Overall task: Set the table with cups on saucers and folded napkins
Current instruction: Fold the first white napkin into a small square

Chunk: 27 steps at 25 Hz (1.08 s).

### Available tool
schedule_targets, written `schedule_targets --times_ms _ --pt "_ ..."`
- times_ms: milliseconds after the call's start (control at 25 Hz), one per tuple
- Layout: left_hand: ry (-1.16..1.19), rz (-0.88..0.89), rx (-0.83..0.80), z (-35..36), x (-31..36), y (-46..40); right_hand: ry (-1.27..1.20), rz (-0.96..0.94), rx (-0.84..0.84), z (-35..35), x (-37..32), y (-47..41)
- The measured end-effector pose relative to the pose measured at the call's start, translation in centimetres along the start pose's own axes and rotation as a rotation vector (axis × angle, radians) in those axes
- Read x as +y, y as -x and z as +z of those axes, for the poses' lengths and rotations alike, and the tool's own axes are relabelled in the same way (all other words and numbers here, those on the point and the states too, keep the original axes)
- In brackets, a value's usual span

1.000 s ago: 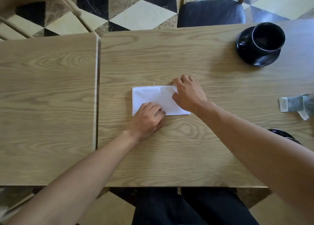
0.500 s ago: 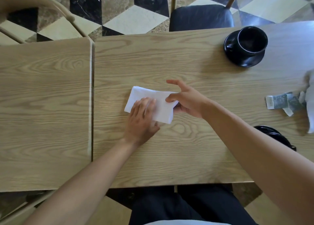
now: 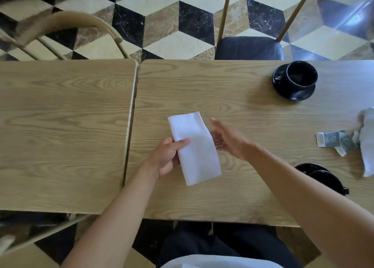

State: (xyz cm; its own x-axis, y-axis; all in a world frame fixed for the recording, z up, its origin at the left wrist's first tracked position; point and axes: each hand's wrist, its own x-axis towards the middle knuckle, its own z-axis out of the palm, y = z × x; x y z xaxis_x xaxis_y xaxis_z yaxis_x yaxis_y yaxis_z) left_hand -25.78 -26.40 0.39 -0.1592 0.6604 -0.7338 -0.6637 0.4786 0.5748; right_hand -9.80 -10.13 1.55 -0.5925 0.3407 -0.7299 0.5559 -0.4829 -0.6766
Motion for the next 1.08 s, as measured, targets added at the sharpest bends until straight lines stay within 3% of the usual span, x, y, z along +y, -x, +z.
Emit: schedule_targets --times_ms 120,240,320,440,560,720,880,960,1080 --pt "0.087 -0.181 0.005 -0.7 -3.1 -0.1 -0.003 0.163 -0.127 1.8 4.4 0.3" --pt "0.179 -0.22 0.101 -1.4 -5.7 0.5 -0.157 0.226 -0.01 2.3 7.5 0.5" --pt "0.046 -0.187 0.258 -1.2 -7.4 1.5 -0.148 0.197 0.047 2.9 9.5 0.8" --pt "-0.355 0.046 0.516 -0.2 -10.3 4.0 0.015 0.004 0.185 3.7 12.3 1.9" --pt "-0.653 0.311 0.383 -0.2 -12.2 5.0 0.149 -0.229 0.217 3.1 13.8 2.8" --pt "-0.837 0.42 0.317 -2.1 -13.1 4.2 0.316 -0.279 0.094 1.7 14.4 2.9" --pt "-1.596 0.832 0.253 -4.1 -13.3 4.4 0.504 -0.418 0.109 1.9 14.9 3.4" --pt "-1.693 0.886 0.288 -4.4 -13.4 4.3 0.599 -0.503 0.141 1.8 15.2 3.5" --pt "-1.633 0.934 0.315 -4.8 -13.2 3.4 0.686 -0.553 0.172 1.8 15.3 3.1"
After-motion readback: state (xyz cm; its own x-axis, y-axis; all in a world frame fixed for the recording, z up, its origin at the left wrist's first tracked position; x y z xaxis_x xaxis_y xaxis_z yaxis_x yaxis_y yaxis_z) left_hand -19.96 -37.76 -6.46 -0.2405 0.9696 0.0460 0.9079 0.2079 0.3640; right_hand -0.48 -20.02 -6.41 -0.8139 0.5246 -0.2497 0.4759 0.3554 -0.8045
